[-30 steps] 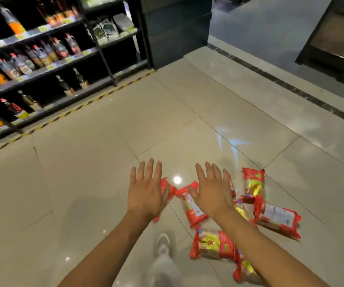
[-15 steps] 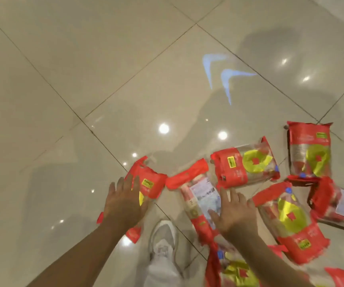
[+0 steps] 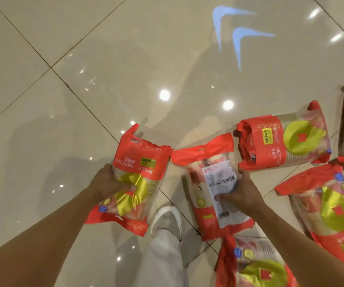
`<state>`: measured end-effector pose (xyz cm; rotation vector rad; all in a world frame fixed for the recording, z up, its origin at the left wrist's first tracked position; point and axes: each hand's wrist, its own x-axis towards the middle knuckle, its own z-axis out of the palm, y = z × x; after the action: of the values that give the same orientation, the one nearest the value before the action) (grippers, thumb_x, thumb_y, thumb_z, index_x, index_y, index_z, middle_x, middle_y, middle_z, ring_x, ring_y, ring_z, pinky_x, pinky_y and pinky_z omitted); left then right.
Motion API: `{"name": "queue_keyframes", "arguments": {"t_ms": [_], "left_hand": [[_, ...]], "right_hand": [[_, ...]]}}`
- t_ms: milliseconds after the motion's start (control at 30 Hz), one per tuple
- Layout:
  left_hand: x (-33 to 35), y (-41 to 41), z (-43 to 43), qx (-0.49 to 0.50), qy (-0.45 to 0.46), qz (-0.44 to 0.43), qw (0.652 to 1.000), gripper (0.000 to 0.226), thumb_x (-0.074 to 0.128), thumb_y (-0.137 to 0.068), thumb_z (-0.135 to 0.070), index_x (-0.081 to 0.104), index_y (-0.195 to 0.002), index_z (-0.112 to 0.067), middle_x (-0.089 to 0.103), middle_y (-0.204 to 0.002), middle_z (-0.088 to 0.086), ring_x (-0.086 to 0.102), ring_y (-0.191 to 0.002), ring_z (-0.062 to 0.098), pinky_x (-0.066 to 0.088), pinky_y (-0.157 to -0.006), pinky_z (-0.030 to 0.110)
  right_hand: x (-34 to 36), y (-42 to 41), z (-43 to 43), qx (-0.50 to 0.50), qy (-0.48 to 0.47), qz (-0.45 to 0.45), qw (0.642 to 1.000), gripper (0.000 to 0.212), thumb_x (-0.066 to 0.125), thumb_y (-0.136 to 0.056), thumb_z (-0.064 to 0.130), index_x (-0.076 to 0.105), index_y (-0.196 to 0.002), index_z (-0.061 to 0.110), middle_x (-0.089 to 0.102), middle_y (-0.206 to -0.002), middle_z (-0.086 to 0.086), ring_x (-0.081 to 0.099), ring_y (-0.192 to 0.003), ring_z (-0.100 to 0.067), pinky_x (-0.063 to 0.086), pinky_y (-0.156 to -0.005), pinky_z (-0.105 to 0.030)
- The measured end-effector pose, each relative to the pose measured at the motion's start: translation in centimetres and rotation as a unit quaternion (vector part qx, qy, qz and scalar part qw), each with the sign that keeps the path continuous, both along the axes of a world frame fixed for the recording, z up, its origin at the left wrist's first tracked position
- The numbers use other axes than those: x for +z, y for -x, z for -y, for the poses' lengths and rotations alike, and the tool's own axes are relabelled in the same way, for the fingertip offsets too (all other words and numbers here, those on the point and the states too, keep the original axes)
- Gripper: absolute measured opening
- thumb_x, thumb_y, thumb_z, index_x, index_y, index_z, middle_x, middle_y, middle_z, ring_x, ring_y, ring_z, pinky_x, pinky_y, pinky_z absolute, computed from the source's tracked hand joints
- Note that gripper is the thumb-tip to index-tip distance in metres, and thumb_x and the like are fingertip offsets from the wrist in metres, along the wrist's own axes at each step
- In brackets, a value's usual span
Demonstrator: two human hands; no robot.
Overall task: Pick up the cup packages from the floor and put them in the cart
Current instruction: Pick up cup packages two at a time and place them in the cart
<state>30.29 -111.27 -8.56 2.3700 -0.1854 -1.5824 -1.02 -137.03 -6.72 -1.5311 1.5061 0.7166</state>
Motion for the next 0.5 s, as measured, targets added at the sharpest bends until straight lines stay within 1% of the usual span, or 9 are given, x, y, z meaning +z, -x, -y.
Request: {"name": "queue_keyframes", "arguments": {"t_ms": [33,67,100,167,267,333,367,400,500], "left_hand": [[0.7,0.7,0.1,0.011,-0.006,0.008,1.0,0.085,0.099,-0.032,-0.053,0.073,-0.107,-0.022,0.079,-0.098,0.0,0.076,-0.091,0.024,0.059,-0.088,0.05],[1.8,1.5,0.5,0.027,-0.012,0.026,0.999,0.086,0.098,-0.032,-0.054,0.07,-0.107,-0.022,0.077,-0.097,-0.001,0.074,-0.088,0.021,0.059,-0.081,0.043],[2.8,2.2,0.8,0.04,-0.018,0.049,0.998,0.086,0.097,-0.034,-0.05,0.064,-0.108,-0.019,0.074,-0.097,-0.001,0.071,-0.085,0.019,0.056,-0.073,0.037],[5.1,3.1,1.3,0.063,-0.03,0.091,0.993,0.079,0.096,-0.042,-0.039,0.056,-0.105,-0.015,0.067,-0.094,0.0,0.066,-0.078,0.019,0.05,-0.063,0.033],[10.5,3.3,1.3,0.117,-0.019,0.112,0.987,0.075,0.094,-0.046,-0.039,0.055,-0.106,-0.016,0.068,-0.095,0.003,0.068,-0.076,0.022,0.058,-0.069,0.04],[15.3,3.3,1.2,0.164,-0.003,0.114,0.98,0.073,0.095,-0.049,-0.039,0.056,-0.107,-0.018,0.071,-0.095,0.002,0.071,-0.077,0.024,0.061,-0.071,0.044],[17.9,3.4,1.0,0.183,0.007,0.113,0.977,0.07,0.096,-0.052,-0.036,0.055,-0.107,-0.019,0.071,-0.096,0.002,0.072,-0.077,0.025,0.062,-0.072,0.046],[20.9,3.4,1.1,0.204,0.021,0.111,0.972,0.068,0.096,-0.055,-0.035,0.055,-0.107,-0.021,0.072,-0.097,0.002,0.073,-0.078,0.026,0.063,-0.072,0.048],[30.8,3.1,0.9,0.248,0.074,0.12,0.958,0.076,0.095,-0.048,-0.042,0.055,-0.11,-0.024,0.073,-0.101,0.002,0.074,-0.085,0.027,0.063,-0.072,0.05]], "right_hand": [[-1.6,0.8,-0.5,-0.001,0.0,0.011,1.0,0.111,0.099,-0.034,0.053,0.043,-0.125,0.025,0.069,-0.107,0.002,0.068,-0.097,-0.021,0.059,-0.083,-0.042],[-2.9,1.4,-1.2,0.004,-0.002,0.015,1.0,0.112,0.094,-0.026,0.065,0.047,-0.12,0.026,0.069,-0.106,0.002,0.068,-0.099,-0.022,0.06,-0.084,-0.045],[-2.3,0.9,-1.8,0.007,0.0,0.016,1.0,0.107,0.091,-0.024,0.069,0.051,-0.115,0.026,0.068,-0.105,0.002,0.068,-0.099,-0.023,0.061,-0.083,-0.047],[-0.3,-0.1,-2.9,0.016,0.015,0.023,0.999,0.095,0.09,-0.034,0.062,0.05,-0.11,0.022,0.064,-0.106,-0.001,0.064,-0.101,-0.026,0.059,-0.083,-0.048],[6.8,-2.7,-2.9,0.016,0.045,0.055,0.997,0.082,0.089,-0.048,0.049,0.049,-0.114,0.021,0.062,-0.108,0.0,0.061,-0.102,-0.026,0.055,-0.077,-0.042],[12.0,-4.1,-1.9,-0.02,0.058,0.099,0.993,0.069,0.092,-0.057,0.033,0.051,-0.112,0.024,0.065,-0.105,0.004,0.065,-0.1,-0.023,0.051,-0.067,-0.032],[14.9,-4.9,-1.4,-0.031,0.066,0.12,0.99,0.066,0.093,-0.06,0.025,0.052,-0.112,0.023,0.066,-0.105,0.006,0.068,-0.099,-0.021,0.051,-0.066,-0.029],[17.9,-5.9,-0.7,-0.036,0.073,0.146,0.986,0.067,0.093,-0.061,0.021,0.053,-0.114,0.022,0.067,-0.105,0.007,0.069,-0.098,-0.02,0.053,-0.068,-0.031],[28.9,-9.2,1.0,-0.046,0.093,0.196,0.975,0.07,0.094,-0.06,0.026,0.049,-0.113,0.026,0.069,-0.107,0.009,0.07,-0.096,-0.016,0.06,-0.082,-0.046]]}}
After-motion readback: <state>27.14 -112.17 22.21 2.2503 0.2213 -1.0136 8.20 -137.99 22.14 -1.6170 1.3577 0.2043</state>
